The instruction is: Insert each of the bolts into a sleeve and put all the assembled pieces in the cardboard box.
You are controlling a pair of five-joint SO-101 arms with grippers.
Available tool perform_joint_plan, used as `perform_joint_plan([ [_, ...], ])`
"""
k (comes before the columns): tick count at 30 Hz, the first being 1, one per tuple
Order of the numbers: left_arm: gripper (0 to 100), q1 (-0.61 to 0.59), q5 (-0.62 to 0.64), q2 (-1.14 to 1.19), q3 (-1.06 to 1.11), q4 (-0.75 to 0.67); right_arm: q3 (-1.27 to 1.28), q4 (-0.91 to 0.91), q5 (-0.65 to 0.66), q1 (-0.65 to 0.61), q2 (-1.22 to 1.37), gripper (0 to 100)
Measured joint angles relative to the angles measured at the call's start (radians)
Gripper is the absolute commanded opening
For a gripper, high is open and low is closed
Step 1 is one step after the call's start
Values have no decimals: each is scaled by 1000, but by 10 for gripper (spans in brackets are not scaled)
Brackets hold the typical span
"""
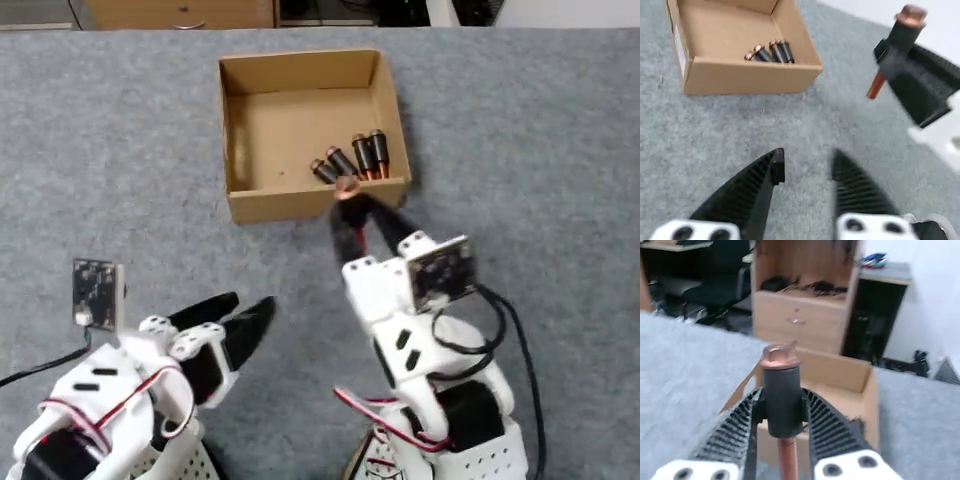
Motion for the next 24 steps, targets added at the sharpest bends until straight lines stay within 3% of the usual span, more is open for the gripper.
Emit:
perform_joint_plan([
  [6, 19, -6, 0, -31, 18, 25, -256, -86, 0, 91, 296, 1],
  [10, 19, -75, 0, -34, 75, 32, -465, -91, 0, 127, 563, 1],
  [18, 19, -107, 0, -37, 97, 34, -899, -91, 0, 147, 1105, 1],
  [24, 19, -110, 0, -37, 118, 34, -1214, 57, 0, 147, 1488, 1],
])
